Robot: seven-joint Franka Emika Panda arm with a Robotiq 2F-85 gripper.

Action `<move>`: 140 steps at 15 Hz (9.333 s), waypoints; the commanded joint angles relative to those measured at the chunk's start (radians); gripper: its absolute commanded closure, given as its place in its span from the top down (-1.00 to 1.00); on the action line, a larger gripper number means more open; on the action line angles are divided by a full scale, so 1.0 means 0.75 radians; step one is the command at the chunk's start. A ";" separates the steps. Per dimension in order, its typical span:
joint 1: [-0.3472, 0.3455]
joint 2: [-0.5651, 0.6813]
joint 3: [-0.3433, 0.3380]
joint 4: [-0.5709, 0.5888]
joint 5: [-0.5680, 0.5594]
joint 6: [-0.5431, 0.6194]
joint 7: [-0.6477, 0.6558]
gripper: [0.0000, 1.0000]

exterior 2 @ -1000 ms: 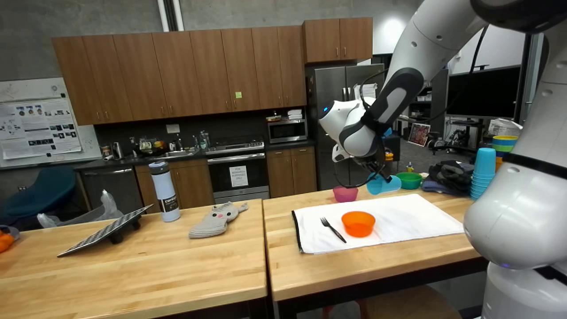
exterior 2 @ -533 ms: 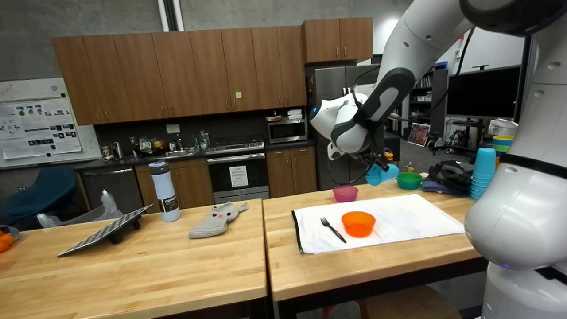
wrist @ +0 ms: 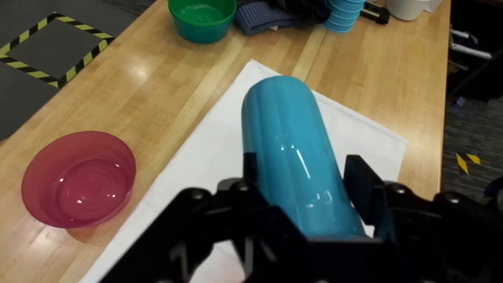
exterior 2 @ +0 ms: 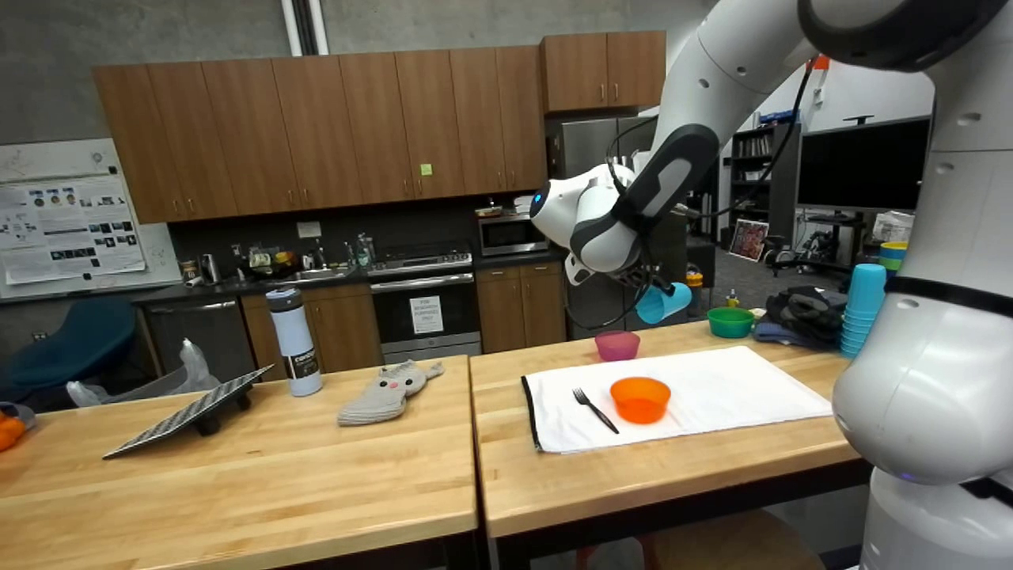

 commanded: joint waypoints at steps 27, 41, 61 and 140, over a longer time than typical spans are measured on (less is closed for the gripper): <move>0.106 -0.004 0.110 0.039 -0.247 -0.368 -0.229 -0.37; 0.070 0.009 0.065 0.016 0.017 -0.133 0.009 1.00; 0.044 -0.315 -0.026 -0.053 0.356 0.121 0.243 1.00; -0.047 0.478 -0.134 0.253 0.147 0.008 2.176 1.00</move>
